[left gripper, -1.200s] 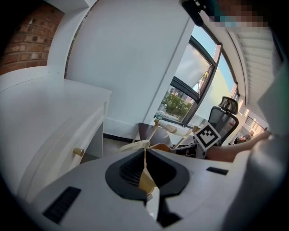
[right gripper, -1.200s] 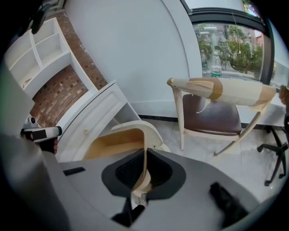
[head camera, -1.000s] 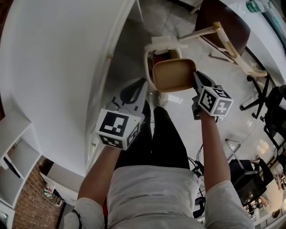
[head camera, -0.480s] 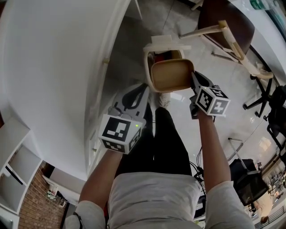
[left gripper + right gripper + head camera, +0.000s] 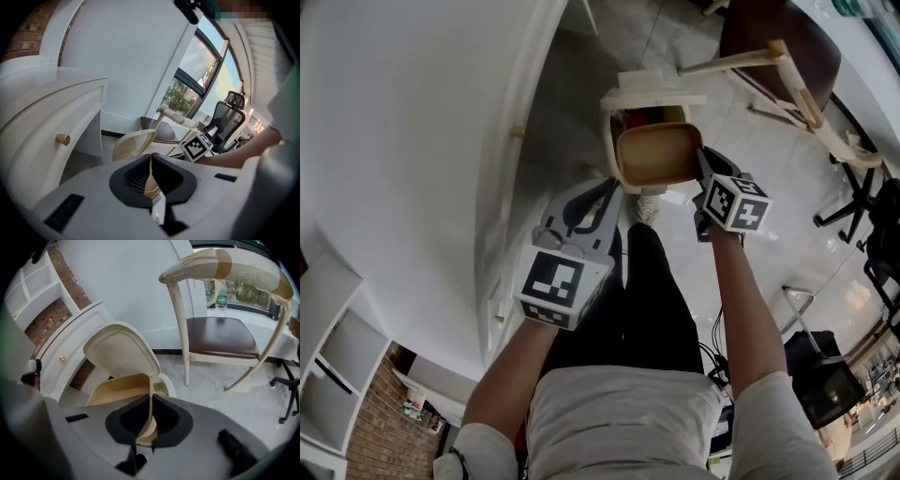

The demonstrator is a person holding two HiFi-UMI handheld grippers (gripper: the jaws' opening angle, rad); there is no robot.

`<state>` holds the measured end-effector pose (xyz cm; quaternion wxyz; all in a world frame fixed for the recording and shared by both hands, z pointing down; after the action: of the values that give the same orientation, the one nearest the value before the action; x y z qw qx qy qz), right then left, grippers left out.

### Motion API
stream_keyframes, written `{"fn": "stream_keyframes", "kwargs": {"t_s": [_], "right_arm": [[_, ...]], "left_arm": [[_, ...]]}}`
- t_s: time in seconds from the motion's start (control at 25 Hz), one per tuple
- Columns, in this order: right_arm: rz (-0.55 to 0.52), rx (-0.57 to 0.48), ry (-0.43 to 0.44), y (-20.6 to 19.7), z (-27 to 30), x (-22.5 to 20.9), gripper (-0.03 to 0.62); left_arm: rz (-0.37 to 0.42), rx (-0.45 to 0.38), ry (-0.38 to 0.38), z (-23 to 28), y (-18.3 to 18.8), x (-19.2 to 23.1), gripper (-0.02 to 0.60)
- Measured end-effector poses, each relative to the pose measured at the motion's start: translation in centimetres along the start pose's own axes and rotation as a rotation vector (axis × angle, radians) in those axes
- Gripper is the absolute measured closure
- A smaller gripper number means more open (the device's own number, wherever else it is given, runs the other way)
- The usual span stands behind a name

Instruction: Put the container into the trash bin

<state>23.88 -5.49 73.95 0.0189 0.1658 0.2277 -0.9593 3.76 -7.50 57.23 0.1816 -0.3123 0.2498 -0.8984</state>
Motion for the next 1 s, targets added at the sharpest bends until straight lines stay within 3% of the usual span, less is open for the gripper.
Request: {"fn": "stream_keyframes", "kwargs": {"t_s": [0.48,1.0], "right_arm": [[0.031,-0.013,-0.019,-1.7,3.6,-0.7,0.557],[0.054,0.048,-0.061,-4.1,6.4,-1.8,0.557]], "left_arm": [[0.007,0.059,-0.056,0.8,-1.8,-0.8,0.555],[-0.013,0.090,-0.054,0.9,-2.6,0.8,0.555]]}}
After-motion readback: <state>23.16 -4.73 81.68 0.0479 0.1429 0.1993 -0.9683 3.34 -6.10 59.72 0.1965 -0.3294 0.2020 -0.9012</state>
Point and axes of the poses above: the fingertips, and each gripper's own axes: z forward along the fingers, x to its left, y out of its top, the point moved 4 cm from there along -z, backward along the fingers, and after that the axes turned 8 degrees about -z, right-handed, at the moved point
